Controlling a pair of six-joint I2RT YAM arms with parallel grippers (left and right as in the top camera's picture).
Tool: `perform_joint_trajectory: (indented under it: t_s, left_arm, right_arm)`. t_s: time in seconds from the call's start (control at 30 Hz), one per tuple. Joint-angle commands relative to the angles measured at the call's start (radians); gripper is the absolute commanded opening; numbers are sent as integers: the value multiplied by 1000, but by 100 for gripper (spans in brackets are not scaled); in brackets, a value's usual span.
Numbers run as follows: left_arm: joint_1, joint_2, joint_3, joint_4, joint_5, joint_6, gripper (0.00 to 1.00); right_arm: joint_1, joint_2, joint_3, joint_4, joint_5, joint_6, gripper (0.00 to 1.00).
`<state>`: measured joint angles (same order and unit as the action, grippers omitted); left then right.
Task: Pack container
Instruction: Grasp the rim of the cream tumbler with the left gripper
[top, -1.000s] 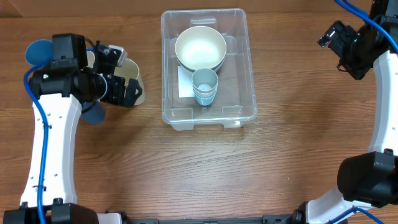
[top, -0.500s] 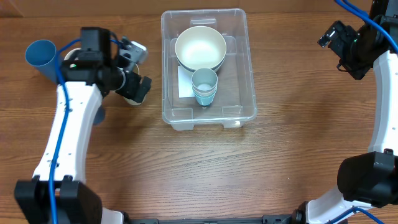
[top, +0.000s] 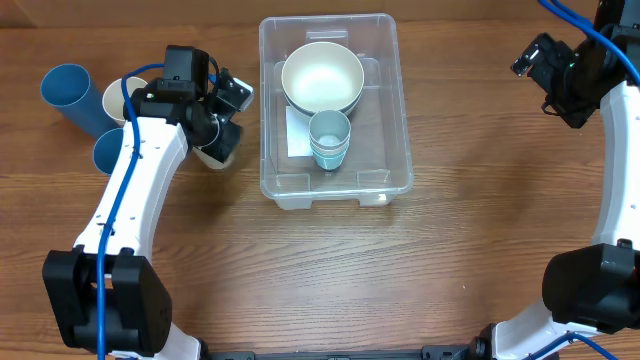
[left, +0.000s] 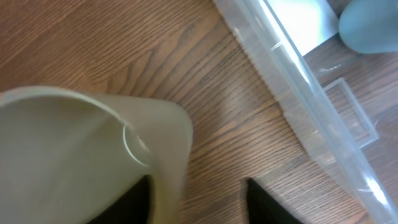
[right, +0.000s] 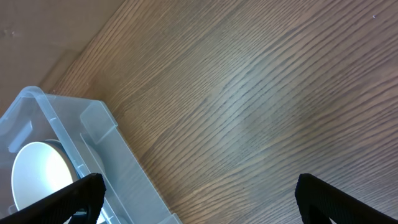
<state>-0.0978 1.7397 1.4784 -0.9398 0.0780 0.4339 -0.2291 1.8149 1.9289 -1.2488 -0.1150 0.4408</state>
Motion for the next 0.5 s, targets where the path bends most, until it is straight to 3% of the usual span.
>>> perform_joint_trajectory:
  t_s: [0.0,0.03,0.23,0.47]
  left_arm:
    - [-3,3,23,16,-5,-23,11]
    - [-3,3,23,21,-8,-23,4]
    - [-8,3,49,19,-7,-167,4]
    - [-43,-2,442,-226,3,-247,4]
  right_arm:
    - [-2,-14,22,5,8,2,100]
    - [-2,-14,22,5,9,2,100]
    - [-2,-14,22,5,9,2,100]
    - [-2,-14,22,5,9,2,100]
